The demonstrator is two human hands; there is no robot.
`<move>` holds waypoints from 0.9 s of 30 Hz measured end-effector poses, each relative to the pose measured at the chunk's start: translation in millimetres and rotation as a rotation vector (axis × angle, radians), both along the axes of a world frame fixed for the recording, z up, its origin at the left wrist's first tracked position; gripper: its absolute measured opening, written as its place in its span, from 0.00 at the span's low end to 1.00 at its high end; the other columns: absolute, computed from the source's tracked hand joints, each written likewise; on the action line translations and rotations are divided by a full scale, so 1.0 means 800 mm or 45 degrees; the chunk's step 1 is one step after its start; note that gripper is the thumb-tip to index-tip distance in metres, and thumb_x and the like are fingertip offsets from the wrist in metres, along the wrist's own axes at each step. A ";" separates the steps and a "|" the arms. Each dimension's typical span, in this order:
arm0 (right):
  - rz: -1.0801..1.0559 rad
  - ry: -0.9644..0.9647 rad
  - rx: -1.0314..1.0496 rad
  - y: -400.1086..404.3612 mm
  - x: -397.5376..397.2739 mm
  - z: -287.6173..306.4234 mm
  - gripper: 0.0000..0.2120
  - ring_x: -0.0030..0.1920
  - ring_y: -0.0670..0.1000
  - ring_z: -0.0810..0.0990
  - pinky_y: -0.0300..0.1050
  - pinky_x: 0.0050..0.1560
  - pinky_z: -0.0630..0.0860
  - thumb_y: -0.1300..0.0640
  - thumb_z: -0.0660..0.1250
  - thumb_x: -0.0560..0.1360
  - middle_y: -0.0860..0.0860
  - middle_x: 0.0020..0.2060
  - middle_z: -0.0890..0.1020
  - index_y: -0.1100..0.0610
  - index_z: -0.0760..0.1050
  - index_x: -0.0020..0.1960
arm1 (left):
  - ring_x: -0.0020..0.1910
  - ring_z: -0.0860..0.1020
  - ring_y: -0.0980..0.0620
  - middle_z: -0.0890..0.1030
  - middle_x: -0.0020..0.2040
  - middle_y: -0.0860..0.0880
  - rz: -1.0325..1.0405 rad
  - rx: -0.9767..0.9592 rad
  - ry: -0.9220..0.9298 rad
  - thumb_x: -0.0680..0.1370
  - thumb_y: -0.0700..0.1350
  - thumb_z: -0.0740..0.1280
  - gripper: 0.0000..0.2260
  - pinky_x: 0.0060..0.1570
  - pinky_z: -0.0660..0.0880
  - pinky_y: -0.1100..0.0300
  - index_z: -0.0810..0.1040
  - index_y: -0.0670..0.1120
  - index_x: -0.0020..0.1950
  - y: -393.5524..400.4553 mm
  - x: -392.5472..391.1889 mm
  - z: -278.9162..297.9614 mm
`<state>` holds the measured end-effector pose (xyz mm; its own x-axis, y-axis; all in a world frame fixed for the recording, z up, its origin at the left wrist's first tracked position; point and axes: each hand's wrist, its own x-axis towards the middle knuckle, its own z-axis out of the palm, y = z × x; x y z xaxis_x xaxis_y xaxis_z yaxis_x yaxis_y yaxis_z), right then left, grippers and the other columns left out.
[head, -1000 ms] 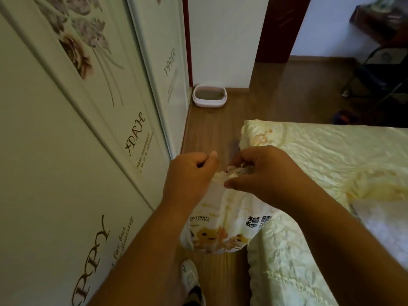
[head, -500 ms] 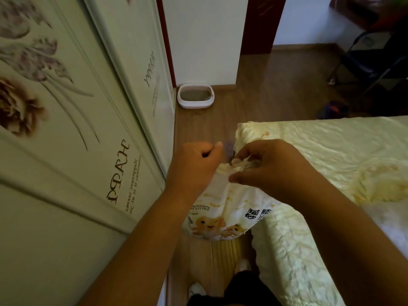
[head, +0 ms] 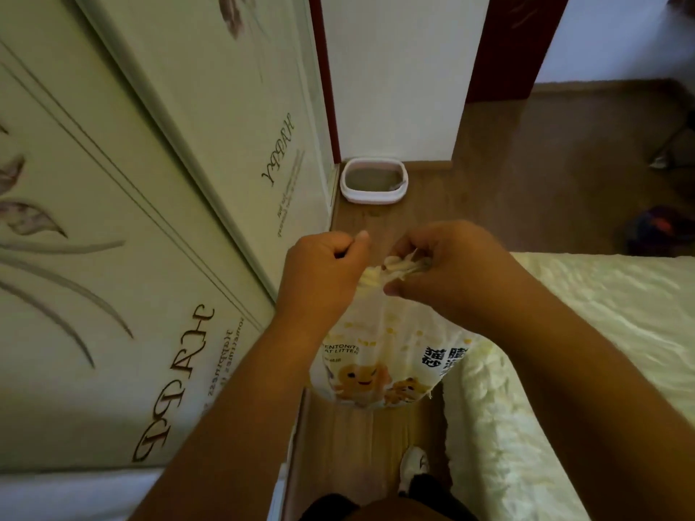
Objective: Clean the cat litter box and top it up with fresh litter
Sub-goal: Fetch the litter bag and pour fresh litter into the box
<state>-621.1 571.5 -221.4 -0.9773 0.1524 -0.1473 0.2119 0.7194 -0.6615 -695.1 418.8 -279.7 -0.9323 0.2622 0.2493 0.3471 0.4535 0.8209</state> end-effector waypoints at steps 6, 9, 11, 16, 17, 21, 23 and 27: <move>0.068 0.008 0.009 0.054 -0.095 0.007 0.14 0.42 0.44 0.78 0.38 0.40 0.75 0.52 0.79 0.68 0.42 0.41 0.80 0.48 0.82 0.52 | 0.23 0.61 0.56 0.62 0.21 0.54 0.071 0.025 -0.022 0.81 0.47 0.68 0.27 0.26 0.59 0.61 0.61 0.50 0.25 0.050 -0.080 0.003; 0.056 -0.004 0.011 0.081 -0.145 0.007 0.12 0.40 0.42 0.78 0.37 0.39 0.75 0.52 0.79 0.68 0.42 0.39 0.80 0.47 0.81 0.49 | 0.23 0.61 0.56 0.62 0.22 0.53 0.055 0.037 -0.031 0.81 0.47 0.67 0.26 0.26 0.59 0.59 0.61 0.49 0.26 0.076 -0.128 0.001; 0.040 -0.004 0.023 0.097 -0.179 0.004 0.12 0.39 0.42 0.77 0.37 0.37 0.73 0.52 0.80 0.68 0.42 0.39 0.79 0.47 0.81 0.49 | 0.23 0.61 0.56 0.62 0.22 0.54 0.030 0.050 -0.050 0.81 0.47 0.67 0.25 0.27 0.60 0.57 0.62 0.49 0.26 0.092 -0.165 -0.003; -0.051 -0.025 0.030 0.130 -0.272 -0.006 0.14 0.41 0.42 0.77 0.37 0.36 0.71 0.51 0.80 0.68 0.42 0.42 0.79 0.46 0.79 0.50 | 0.23 0.63 0.56 0.65 0.22 0.52 -0.051 0.029 -0.064 0.81 0.49 0.67 0.25 0.26 0.61 0.57 0.65 0.48 0.26 0.133 -0.272 -0.018; -0.071 -0.027 0.027 0.136 -0.292 -0.008 0.14 0.41 0.42 0.77 0.37 0.36 0.72 0.51 0.80 0.68 0.42 0.42 0.79 0.46 0.78 0.49 | 0.24 0.65 0.56 0.67 0.23 0.49 -0.073 0.032 -0.066 0.81 0.50 0.67 0.24 0.26 0.62 0.56 0.67 0.46 0.26 0.140 -0.296 -0.022; -0.150 -0.052 -0.003 0.153 -0.371 -0.016 0.15 0.41 0.43 0.78 0.37 0.35 0.71 0.52 0.80 0.67 0.43 0.43 0.79 0.46 0.76 0.48 | 0.23 0.64 0.55 0.67 0.23 0.50 -0.152 -0.004 -0.076 0.81 0.50 0.67 0.24 0.25 0.60 0.62 0.69 0.45 0.26 0.166 -0.394 -0.033; -0.172 -0.080 -0.015 0.160 -0.407 -0.019 0.16 0.41 0.42 0.77 0.36 0.34 0.70 0.53 0.80 0.68 0.43 0.43 0.78 0.46 0.75 0.48 | 0.23 0.64 0.55 0.65 0.23 0.52 -0.200 -0.019 -0.086 0.81 0.50 0.67 0.24 0.25 0.60 0.63 0.69 0.44 0.27 0.178 -0.435 -0.037; -0.236 -0.084 -0.042 0.180 -0.472 -0.020 0.16 0.41 0.42 0.77 0.34 0.33 0.70 0.53 0.80 0.68 0.42 0.45 0.78 0.46 0.75 0.50 | 0.23 0.64 0.56 0.66 0.22 0.53 -0.281 -0.008 -0.100 0.81 0.49 0.67 0.24 0.25 0.59 0.65 0.68 0.47 0.26 0.201 -0.510 -0.036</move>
<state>-998.7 715.4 -237.3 -0.9210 0.3230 -0.2180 0.3825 0.6425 -0.6640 -1103.3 579.5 -308.6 -0.8688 0.4629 0.1756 0.3732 0.3793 0.8467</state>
